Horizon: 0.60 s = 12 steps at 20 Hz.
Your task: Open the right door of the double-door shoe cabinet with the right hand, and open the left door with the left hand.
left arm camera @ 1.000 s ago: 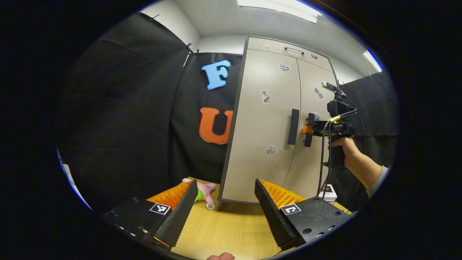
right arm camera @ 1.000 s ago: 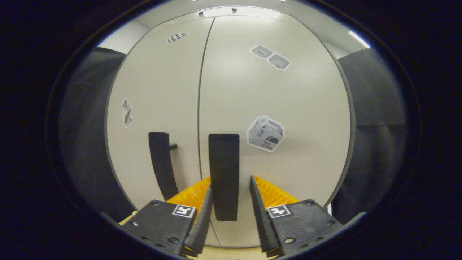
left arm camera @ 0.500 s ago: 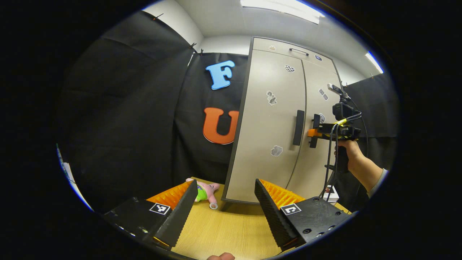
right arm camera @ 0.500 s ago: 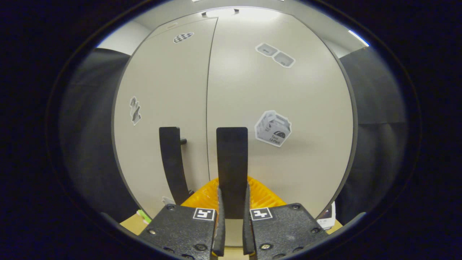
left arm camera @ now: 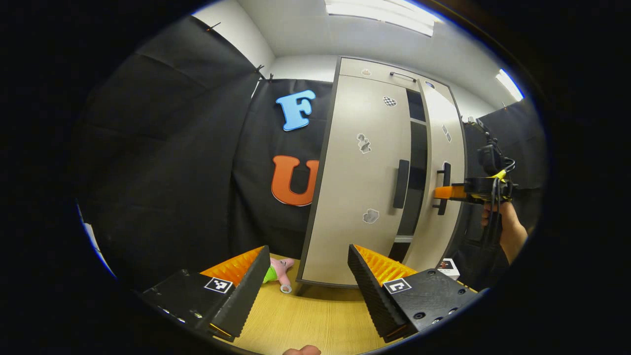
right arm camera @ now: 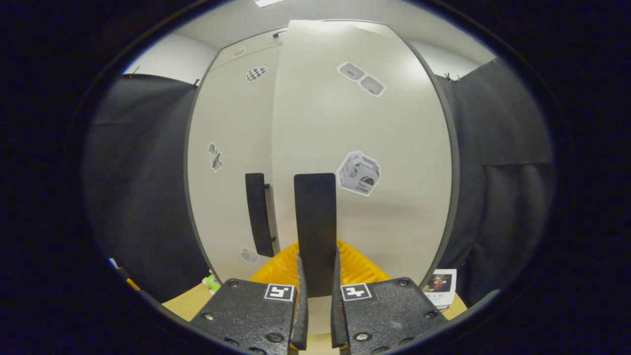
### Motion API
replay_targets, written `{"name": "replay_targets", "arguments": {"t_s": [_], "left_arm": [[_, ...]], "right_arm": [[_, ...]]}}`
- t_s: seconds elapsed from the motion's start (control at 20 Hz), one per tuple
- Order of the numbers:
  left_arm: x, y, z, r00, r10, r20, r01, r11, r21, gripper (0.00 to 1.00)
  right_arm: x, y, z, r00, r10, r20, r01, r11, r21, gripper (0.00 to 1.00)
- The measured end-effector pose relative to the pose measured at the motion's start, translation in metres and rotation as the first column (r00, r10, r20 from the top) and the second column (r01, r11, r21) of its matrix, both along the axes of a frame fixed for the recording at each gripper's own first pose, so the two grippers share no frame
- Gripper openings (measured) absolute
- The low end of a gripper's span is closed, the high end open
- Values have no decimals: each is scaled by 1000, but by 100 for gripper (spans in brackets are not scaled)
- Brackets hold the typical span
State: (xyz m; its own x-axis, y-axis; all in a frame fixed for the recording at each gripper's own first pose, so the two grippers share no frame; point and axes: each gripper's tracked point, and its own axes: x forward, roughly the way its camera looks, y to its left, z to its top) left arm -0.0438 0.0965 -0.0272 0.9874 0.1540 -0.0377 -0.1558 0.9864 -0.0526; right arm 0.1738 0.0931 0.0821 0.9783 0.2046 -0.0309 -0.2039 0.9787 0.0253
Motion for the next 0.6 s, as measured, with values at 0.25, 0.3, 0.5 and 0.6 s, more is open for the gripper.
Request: {"name": "replay_targets", "arguments": {"t_s": [0.25,0.3,0.5,0.6], "left_arm": [[4,-8,1,1000,-4,4,4,1000,26,95],[5,-9,3,1000,-2,3,2,1000,31,95],[15,-19,4,1000,-5,11,4,1000,24,95],[19,-29,7,1000,-14,17,14,1000,21,95]], "right_arm": [[-33,-25,-5,999,45,-18,-46,999,-19,21],[-38,-30,-5,999,50,-17,-50,998,-22,21],[-60,-55,-6,999,51,-13,-52,998,-29,21],[-71,-70,-6,999,46,-6,-46,998,-30,21]]}}
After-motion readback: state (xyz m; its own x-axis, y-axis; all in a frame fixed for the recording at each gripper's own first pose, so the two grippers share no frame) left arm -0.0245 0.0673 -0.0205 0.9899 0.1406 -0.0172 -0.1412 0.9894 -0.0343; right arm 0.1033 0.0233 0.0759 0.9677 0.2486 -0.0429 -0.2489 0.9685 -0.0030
